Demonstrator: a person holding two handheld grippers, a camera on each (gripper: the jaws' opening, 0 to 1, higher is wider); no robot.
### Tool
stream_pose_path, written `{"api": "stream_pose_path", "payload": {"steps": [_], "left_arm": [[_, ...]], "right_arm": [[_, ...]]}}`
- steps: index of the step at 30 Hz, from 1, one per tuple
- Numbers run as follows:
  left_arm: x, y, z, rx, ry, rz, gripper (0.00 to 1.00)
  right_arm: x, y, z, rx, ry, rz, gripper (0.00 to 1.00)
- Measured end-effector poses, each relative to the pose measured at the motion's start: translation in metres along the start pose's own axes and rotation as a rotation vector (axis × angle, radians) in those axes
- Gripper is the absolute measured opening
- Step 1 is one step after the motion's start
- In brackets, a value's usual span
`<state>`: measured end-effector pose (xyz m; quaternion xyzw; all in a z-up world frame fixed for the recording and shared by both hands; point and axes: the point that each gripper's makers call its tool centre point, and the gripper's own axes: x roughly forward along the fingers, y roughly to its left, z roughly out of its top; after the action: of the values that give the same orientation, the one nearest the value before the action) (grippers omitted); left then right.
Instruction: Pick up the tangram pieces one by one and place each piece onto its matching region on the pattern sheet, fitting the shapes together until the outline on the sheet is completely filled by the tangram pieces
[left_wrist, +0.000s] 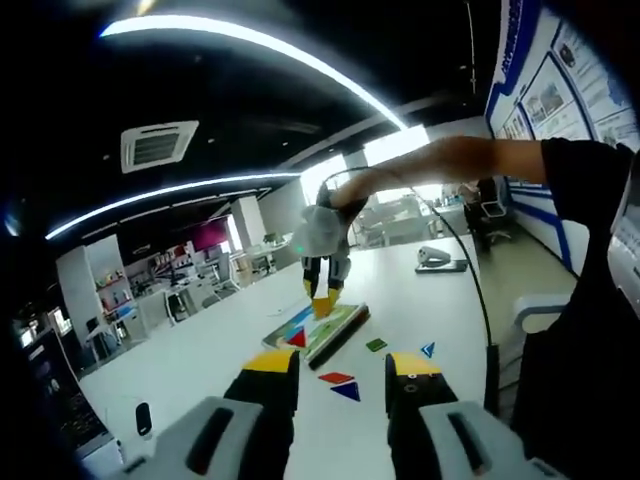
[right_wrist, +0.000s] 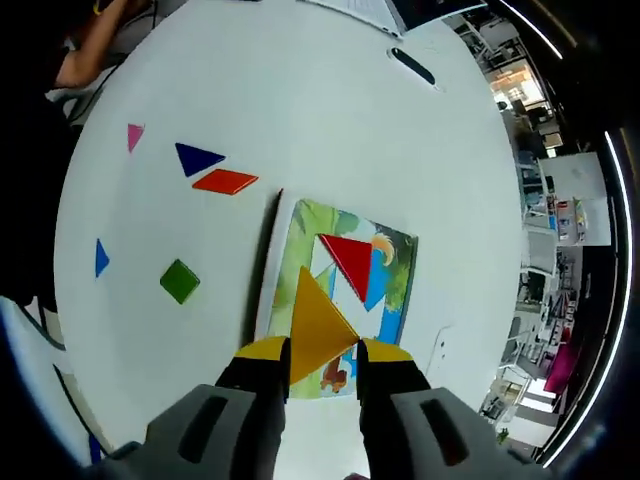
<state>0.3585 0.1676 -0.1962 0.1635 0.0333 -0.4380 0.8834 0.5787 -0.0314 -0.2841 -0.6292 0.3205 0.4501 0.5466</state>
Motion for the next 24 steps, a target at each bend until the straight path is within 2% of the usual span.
{"api": "stream_pose_path", "payload": {"steps": [8,13,24], "left_arm": [[-0.001,0.001,0.001,-0.004,-0.010,-0.004,0.36],[0.000,0.002,0.000,-0.005,-0.008,-0.001,0.36],[-0.004,0.007,0.000,-0.001,-0.008,0.023,0.36]], "right_arm": [[0.019,-0.013,-0.001,-0.050,-0.031,0.023,0.27],[0.031,-0.022,-0.009,-0.071,-0.022,0.022,0.27],[0.048,-0.027,-0.011,-0.066,-0.013,0.037,0.27]]}}
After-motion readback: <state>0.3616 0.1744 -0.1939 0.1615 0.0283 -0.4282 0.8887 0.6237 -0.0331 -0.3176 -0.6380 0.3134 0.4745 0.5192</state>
